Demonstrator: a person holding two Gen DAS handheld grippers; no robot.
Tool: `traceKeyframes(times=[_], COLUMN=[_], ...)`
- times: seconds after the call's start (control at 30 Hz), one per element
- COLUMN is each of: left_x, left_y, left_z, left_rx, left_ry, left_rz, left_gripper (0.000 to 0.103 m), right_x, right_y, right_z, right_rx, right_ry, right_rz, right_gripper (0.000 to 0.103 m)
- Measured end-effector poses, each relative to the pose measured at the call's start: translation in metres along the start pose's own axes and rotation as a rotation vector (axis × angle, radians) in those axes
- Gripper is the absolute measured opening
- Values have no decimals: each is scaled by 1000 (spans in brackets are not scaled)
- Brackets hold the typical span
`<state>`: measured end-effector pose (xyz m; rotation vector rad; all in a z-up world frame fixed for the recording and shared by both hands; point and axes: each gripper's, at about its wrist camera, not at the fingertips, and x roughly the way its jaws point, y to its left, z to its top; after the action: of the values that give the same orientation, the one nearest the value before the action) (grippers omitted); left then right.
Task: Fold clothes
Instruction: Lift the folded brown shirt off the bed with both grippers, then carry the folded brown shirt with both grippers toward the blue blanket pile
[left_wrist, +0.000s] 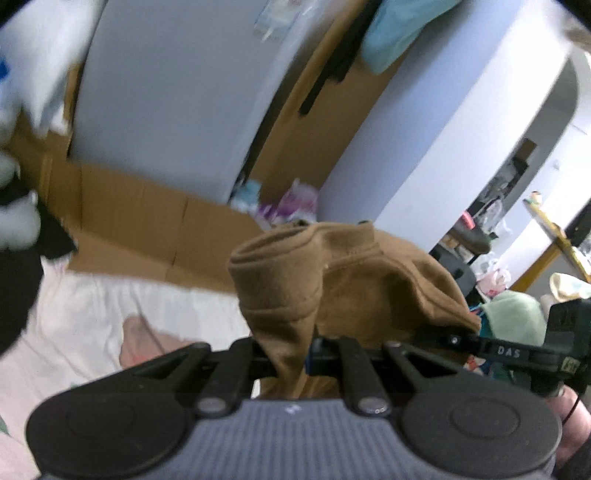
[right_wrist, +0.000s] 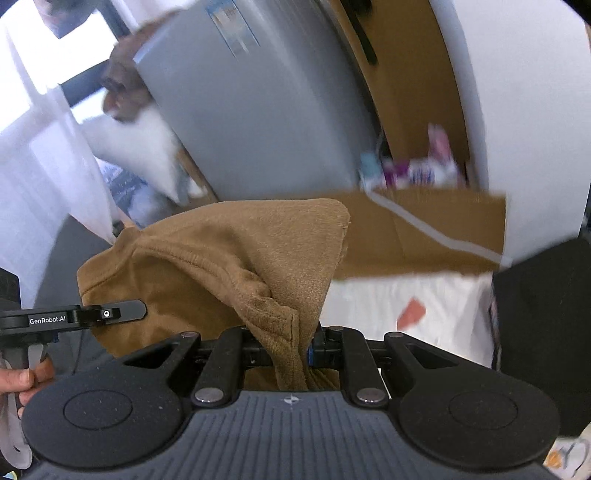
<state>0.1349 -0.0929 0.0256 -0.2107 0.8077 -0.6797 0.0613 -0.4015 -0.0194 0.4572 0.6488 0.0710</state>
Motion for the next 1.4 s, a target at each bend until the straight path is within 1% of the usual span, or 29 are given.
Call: traceKeyframes(times=[0.17,0.27,0.37,0.47,0.53,0.63,0.73,0.83,0.97,1.13,1.27,1.37,1.4], left_x=[-48,-69,-88,-107,-117,-127,-132,-133,-138,-134,-131,-121,-121], left_y=[-43,-65,-85,-105,-121,-142,-162,-177,-197,-217,-236,-246,-251], left_z=[26,38,47,55,59,62,63,62,60,60,57,54,49], left_rx=[66,84,87,54,59,64,98,106,120,152,188,197,198], left_ry=[-70,-103,-126,-129,-142,-150,-165,-179,-195,-201,-193,-184,-175], left_rz=[-12,-26,-42,-58,-54,-75,-76,-86,-101,-136,-179,-219,-234], left_gripper=[8,8,8,8,8,8,8,8,8,8,8,8,8], right_x=[-57,-88,-119,-149,-170,-198,-223,-245,-269,-301,-326,-340,-344], right_y=[25,37,48,60,66,72,76,75,75,65,55,49,47], right_z=[27,43,57,71,75,85,95,101,103,103,100,92,89], right_rx=[-50,-61,-75,-90,-105,-125,-139,-155,-187,-187,-168,-155,-148], right_ry=[-78,-113,-136,-159,-174,-193,-210,-224,-239,-260,-289,-306,-309], right_rz=[-4,-3,-5,-7,-9,-17,-24,-30,-38,-56,-100,-151,-169], right_gripper=[13,13,13,13,14,14,14,14,14,14,14,14,14])
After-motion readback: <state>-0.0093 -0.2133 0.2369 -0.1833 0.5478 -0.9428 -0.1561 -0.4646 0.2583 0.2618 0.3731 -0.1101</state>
